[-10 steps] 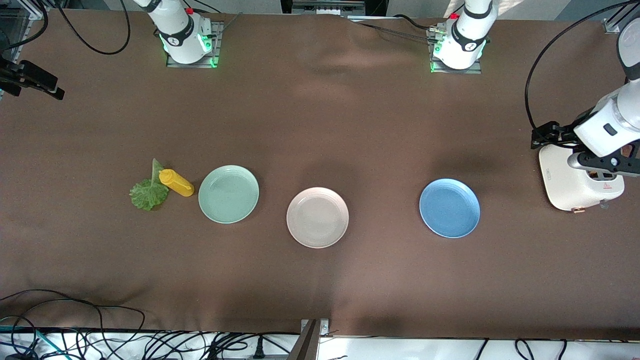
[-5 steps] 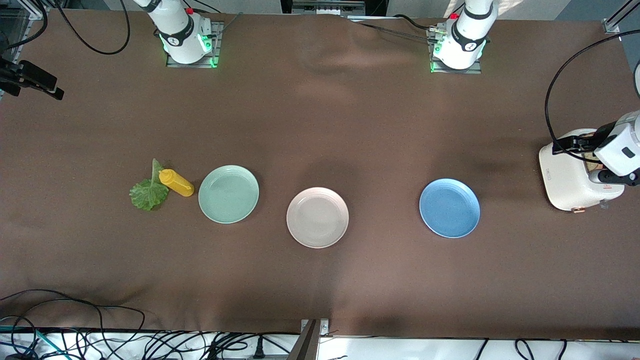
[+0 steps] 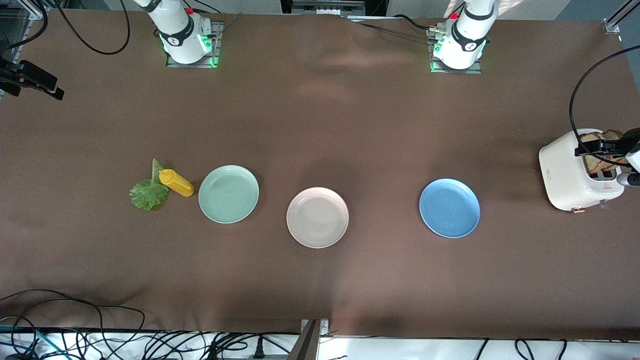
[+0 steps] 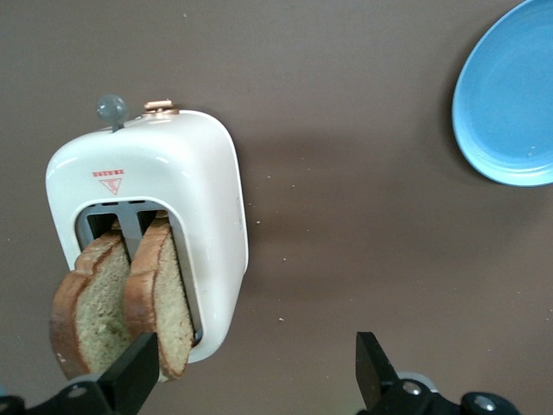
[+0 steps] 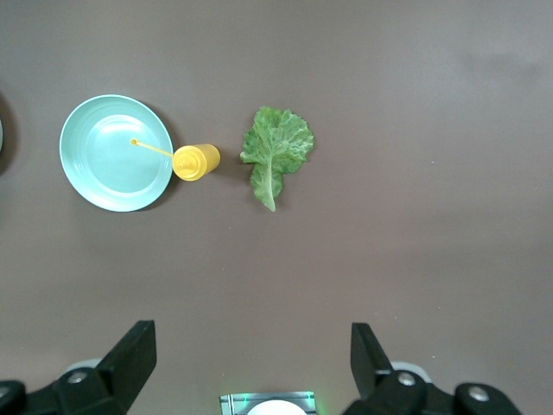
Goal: Make sandwich on beige plate with both arms
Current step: 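Move the left gripper to the toaster and grasp a bread slice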
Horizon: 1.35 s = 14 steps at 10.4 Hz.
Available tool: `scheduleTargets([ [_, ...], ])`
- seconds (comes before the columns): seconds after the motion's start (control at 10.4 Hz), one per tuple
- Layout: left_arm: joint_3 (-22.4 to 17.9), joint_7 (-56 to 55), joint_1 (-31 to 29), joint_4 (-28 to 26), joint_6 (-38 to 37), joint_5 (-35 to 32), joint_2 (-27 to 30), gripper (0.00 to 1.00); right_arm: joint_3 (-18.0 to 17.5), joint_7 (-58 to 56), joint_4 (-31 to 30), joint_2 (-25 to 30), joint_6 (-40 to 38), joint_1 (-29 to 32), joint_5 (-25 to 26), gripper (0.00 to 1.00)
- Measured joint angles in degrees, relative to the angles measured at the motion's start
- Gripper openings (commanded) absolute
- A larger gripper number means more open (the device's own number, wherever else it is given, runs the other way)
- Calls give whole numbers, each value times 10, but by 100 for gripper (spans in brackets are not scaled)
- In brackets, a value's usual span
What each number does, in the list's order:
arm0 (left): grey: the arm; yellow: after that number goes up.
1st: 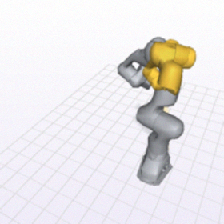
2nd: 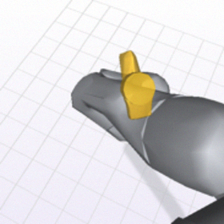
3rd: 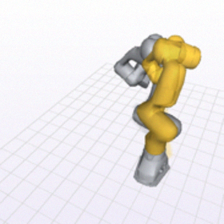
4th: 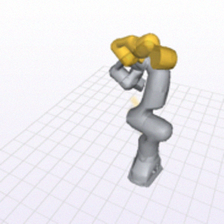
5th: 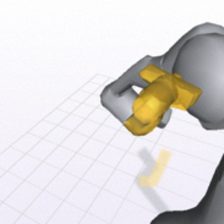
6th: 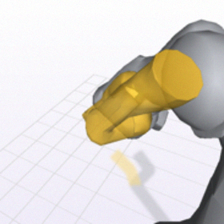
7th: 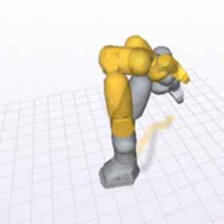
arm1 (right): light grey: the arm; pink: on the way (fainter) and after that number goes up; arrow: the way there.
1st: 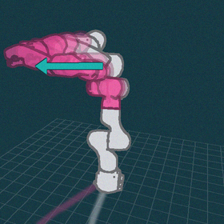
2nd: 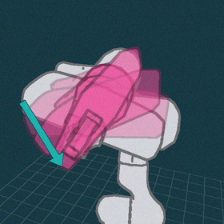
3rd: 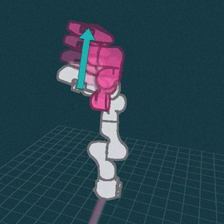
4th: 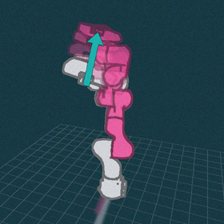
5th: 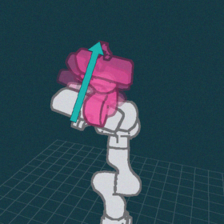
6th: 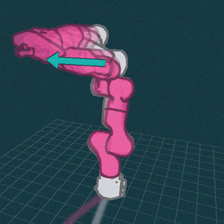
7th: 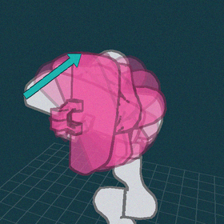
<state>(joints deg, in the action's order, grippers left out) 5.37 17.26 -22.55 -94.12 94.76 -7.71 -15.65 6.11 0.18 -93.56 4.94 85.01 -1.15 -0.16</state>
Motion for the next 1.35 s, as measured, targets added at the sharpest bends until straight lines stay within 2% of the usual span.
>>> scheduleTargets([
  [0.38, 0, 34, -59, -1, 40, -9, -54, 100, 0, 0, 0, 0, 0, 1, 0, 100],
  [0.96, 1, 34, -64, -1, 36, -9, -68, 98, 0, 0, 0, -3, 0, 2, 0, 100],
  [1.15, 1, 35, -72, -1, 28, -9, -70, 92, 1, 0, 0, -6, 1, 4, 0, 100],
  [1.35, 1, 35, -76, -1, 24, -9, -75, 78, 4, 0, 0, -8, 1, 6, 0, 100],
])
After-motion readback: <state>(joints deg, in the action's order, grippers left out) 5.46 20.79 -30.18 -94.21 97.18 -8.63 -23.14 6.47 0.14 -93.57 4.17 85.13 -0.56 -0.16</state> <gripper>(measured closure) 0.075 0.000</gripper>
